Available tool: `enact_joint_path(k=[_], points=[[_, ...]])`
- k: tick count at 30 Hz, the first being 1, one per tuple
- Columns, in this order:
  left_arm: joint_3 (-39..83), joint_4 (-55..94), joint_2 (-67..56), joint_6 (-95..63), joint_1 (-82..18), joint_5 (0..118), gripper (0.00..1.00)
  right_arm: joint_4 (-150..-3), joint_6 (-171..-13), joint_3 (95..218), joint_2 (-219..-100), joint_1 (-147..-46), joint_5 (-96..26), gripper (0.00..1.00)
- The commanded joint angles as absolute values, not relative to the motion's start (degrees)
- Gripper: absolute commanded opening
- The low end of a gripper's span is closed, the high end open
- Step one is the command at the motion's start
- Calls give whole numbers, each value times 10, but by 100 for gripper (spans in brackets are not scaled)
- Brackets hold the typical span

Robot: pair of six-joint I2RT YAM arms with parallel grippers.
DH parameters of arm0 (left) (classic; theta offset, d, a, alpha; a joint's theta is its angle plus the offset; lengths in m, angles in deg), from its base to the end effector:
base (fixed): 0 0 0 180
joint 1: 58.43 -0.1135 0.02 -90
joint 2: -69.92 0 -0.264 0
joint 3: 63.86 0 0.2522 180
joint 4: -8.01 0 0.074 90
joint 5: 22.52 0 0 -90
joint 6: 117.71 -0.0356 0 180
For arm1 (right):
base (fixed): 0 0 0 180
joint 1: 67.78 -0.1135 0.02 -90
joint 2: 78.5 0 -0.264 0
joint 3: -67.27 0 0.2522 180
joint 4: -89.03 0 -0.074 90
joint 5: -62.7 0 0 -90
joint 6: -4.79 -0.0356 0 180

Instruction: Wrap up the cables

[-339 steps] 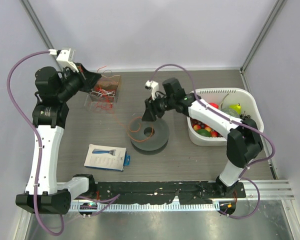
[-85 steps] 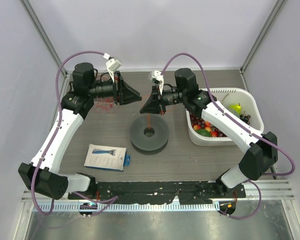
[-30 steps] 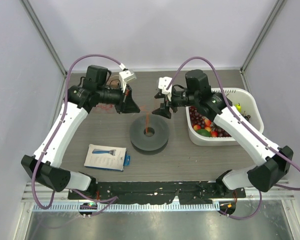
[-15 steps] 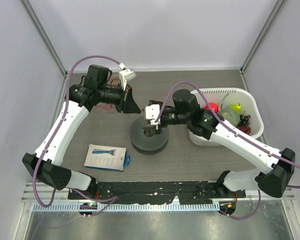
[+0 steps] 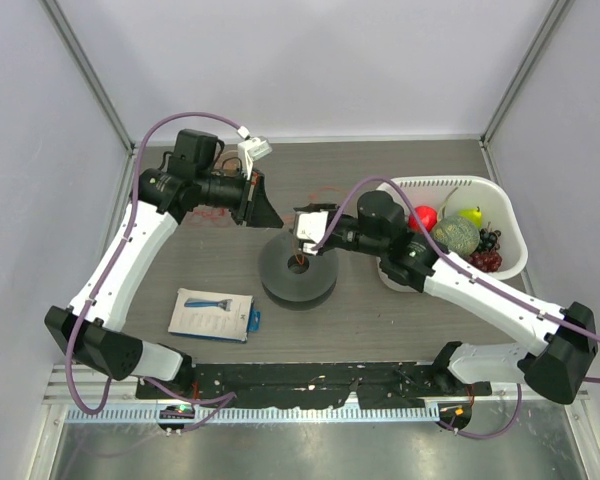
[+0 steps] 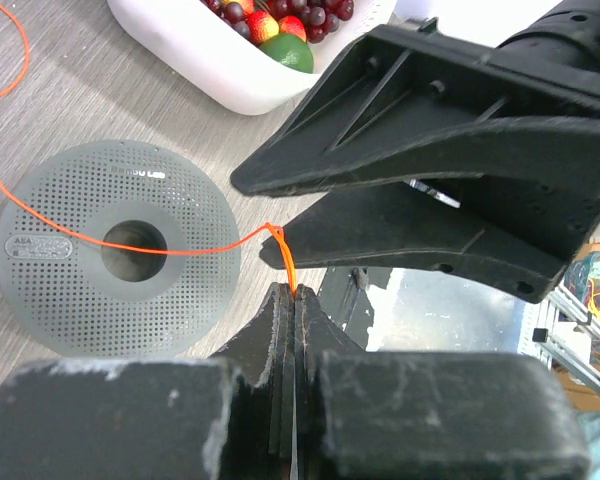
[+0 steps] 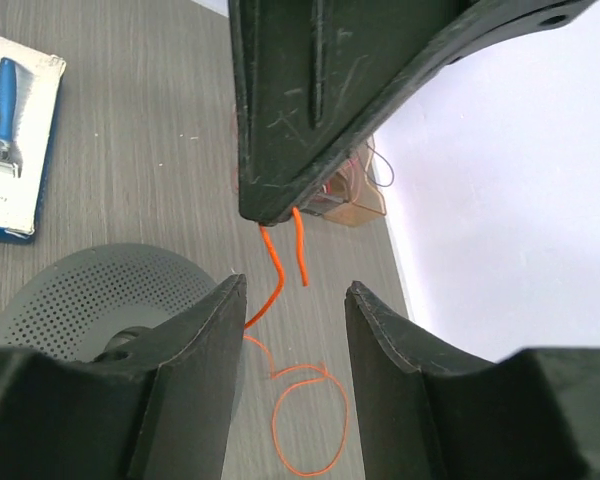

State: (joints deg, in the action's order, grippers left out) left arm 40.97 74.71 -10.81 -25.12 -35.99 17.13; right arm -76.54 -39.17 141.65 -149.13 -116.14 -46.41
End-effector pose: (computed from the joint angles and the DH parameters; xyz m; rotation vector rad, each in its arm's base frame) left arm 0.2473 -0.1318 0.4116 0.8385 2.1196 -1.2367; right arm 0.1839 0.2244 0.3591 -1.4424 1.0046 0.3222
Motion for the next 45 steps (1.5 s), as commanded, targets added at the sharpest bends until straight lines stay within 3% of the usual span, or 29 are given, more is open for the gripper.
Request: enact_joint_path(k=[1, 14, 23, 35, 42, 45], points=[[410, 741, -96, -252, -361, 154, 0, -781, -396, 1438, -1470, -1163, -418, 50], [414, 762, -105, -246, -361, 127, 0, -776, -335, 1455, -1492, -1163, -480, 50], [405, 756, -108, -238, -361, 129, 0, -756, -302, 1455, -1494, -1164, -485, 32], [407, 754, -113, -222, -361, 132, 0, -784, -265, 1438, -1493, -1174, -465, 25], [408, 745, -108, -223, -361, 145, 0, -743, -264, 1442, -1491, -1174, -467, 1], [410, 740, -100, -233, -363, 159, 0, -708, -274, 1461, -1499, -1174, -450, 1]])
